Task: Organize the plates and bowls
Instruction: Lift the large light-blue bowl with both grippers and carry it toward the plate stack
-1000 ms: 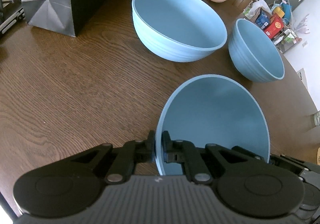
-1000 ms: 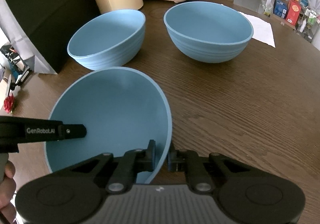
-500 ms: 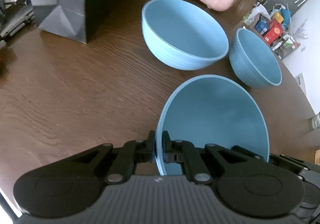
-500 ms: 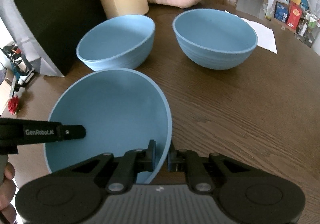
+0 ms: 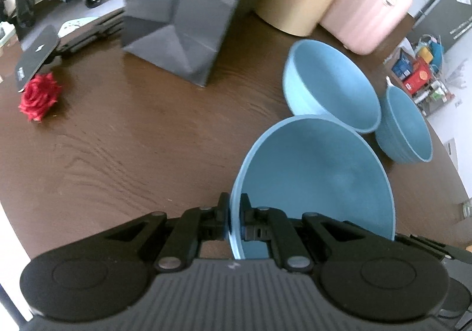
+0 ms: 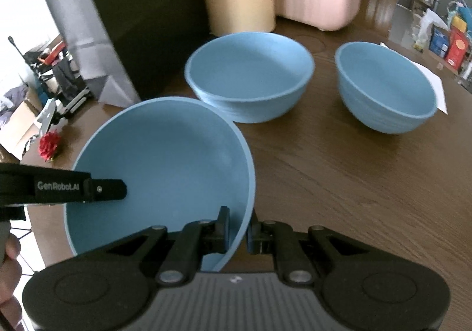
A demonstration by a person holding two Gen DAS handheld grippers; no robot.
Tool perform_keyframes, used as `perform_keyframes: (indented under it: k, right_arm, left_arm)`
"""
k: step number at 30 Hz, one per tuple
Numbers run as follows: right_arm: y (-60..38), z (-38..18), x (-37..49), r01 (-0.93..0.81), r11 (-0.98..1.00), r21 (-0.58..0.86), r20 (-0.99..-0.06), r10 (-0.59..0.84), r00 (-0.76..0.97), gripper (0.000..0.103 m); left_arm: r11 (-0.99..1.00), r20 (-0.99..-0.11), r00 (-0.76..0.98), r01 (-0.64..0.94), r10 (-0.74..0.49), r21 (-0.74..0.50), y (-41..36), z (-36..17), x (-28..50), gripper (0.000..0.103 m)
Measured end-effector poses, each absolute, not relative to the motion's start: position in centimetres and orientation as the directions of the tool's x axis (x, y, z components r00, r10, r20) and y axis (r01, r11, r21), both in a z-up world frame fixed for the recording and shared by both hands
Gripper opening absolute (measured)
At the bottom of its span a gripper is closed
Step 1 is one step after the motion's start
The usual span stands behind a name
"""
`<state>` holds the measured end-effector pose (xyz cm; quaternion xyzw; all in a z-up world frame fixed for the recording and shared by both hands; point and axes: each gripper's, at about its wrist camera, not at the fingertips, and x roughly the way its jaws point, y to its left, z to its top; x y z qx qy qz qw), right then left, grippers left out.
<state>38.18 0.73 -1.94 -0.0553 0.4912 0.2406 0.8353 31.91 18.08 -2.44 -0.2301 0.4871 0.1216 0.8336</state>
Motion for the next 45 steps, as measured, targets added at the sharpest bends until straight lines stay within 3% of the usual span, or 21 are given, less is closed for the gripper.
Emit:
perform_keyframes:
  k: [13,45]
  right_arm:
    - [4.9,-2.9,37.4,-0.492,0.858,0.147,-0.851,0.363,0.379,0.011]
    - [5.7,-4.4,35.1,-0.522,0.842,0.138,-0.837,0.381,0.393,0.011]
  left_arm:
    - [0.831,-0.871,0.491,-0.481,-0.007,-0.278,22.6,-3.4,30.3,0.008]
    - [0.83,-0.871,0.491,-0.48,-0.013,-0.283,23.3,-4.9,27.5,0.008]
